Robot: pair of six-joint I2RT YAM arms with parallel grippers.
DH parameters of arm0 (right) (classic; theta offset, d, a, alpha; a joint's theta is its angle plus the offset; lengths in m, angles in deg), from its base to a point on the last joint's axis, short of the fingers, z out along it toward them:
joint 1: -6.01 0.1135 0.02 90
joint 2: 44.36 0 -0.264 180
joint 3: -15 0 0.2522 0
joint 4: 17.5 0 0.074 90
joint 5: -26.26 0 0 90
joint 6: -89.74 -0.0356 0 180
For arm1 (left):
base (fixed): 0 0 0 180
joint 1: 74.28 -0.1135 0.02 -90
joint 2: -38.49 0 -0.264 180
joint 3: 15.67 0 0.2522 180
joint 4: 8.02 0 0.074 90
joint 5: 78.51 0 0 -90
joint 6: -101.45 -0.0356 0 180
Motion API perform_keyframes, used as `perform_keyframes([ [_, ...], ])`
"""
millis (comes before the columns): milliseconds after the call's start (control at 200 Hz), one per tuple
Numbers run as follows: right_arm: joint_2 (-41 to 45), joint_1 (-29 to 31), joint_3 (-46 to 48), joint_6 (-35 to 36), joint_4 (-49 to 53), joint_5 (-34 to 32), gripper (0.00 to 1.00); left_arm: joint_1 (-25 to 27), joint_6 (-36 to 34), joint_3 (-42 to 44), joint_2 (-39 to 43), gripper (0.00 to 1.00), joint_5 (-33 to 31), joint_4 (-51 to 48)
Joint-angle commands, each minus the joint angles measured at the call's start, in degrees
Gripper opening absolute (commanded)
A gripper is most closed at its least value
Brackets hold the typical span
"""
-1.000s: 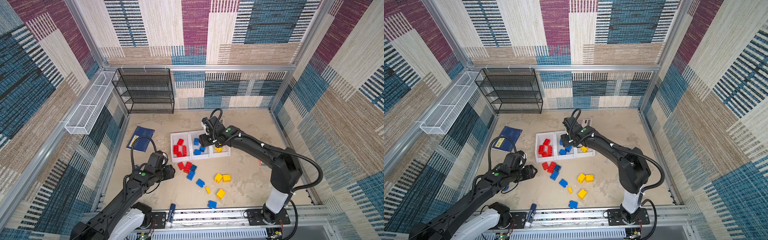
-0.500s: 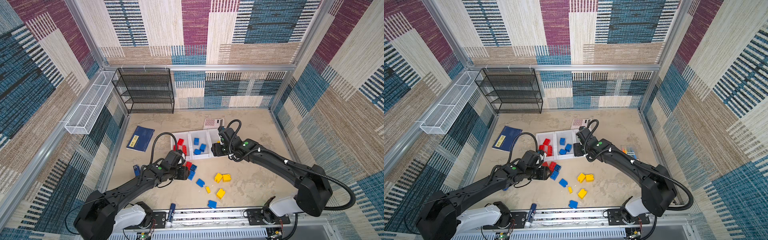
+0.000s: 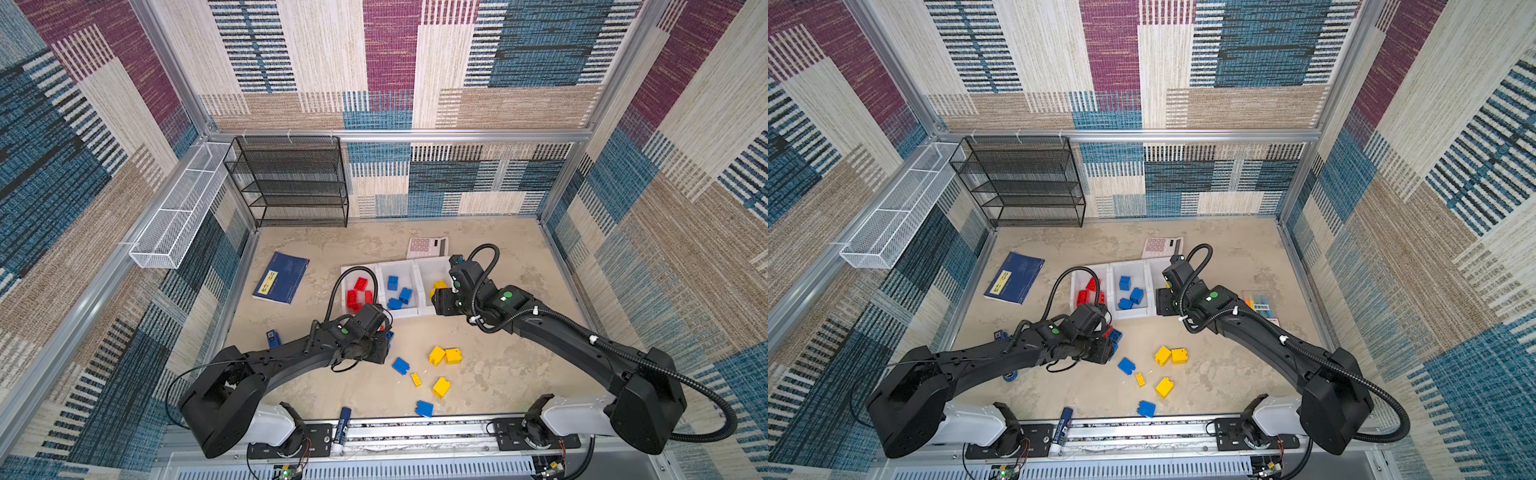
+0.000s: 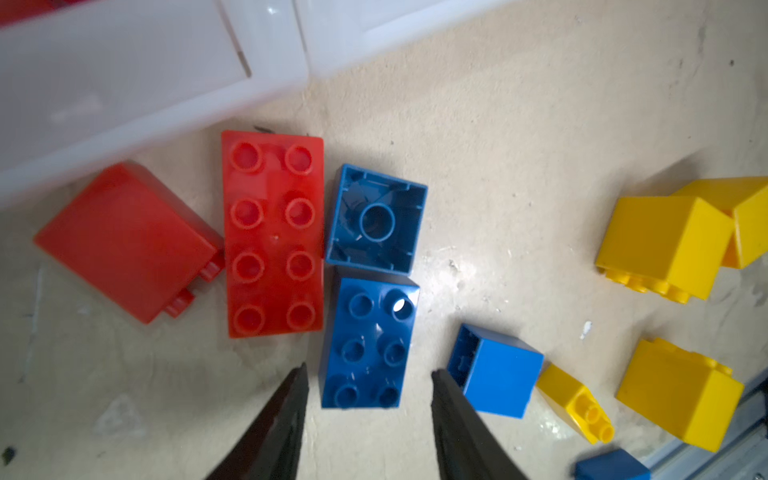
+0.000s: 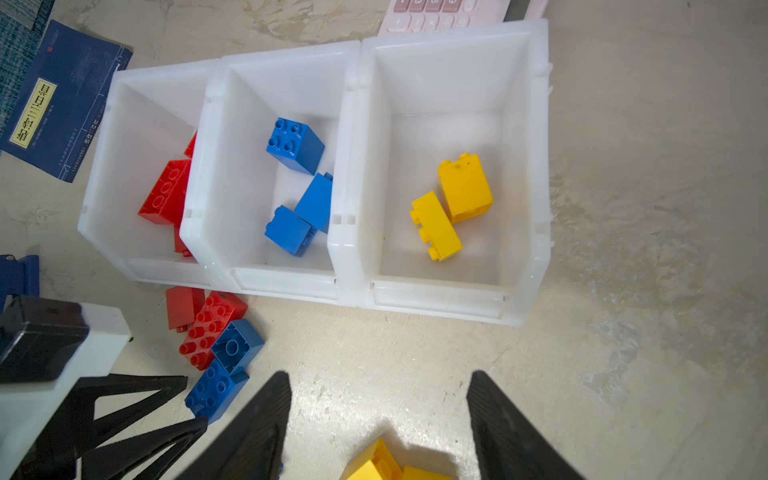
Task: Sort the legos into containers by color
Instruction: 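Grasp a blue brick in the pile with the left gripper while the right withdraws, then carry the blue brick with the left gripper into the middle compartment and release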
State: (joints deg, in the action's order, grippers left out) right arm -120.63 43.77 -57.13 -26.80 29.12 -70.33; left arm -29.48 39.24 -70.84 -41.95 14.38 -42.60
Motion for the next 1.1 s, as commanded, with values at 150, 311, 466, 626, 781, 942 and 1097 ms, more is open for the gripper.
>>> perform_keyframes([
  [150,0.4,-0.1,0.3,-1.0,-0.4,-0.1,0.70,1.3,-3.0,-2.4,-4.5,0.51,-1.0,-0.2],
  [311,0.6,-0.1,0.3,-0.9,-0.2,-0.1,0.70,2.0,-3.9,-4.1,-7.6,0.51,-1.4,-0.9],
  [466,0.6,-0.1,0.4,-1.1,-0.2,0.0,0.70,3.0,-4.9,-5.8,-10.6,0.44,-1.2,-1.0],
  [626,1.2,-0.1,0.8,-1.5,-0.2,-0.4,0.70,3.2,-4.2,-5.4,-11.0,0.37,-0.5,0.3],
  [781,1.8,-0.1,1.1,-1.7,-0.1,-0.8,0.70,3.4,-4.2,-5.2,-11.2,0.33,0.7,0.9],
  [942,2.6,-0.1,1.3,-1.9,0.1,-1.9,0.70,3.4,-4.1,-4.7,-8.6,0.33,4.2,4.5],
  [1097,3.9,-0.1,1.3,-1.8,0.2,-3.0,0.70,2.8,-7.3,-10.9,-8.0,0.33,3.8,2.8],
])
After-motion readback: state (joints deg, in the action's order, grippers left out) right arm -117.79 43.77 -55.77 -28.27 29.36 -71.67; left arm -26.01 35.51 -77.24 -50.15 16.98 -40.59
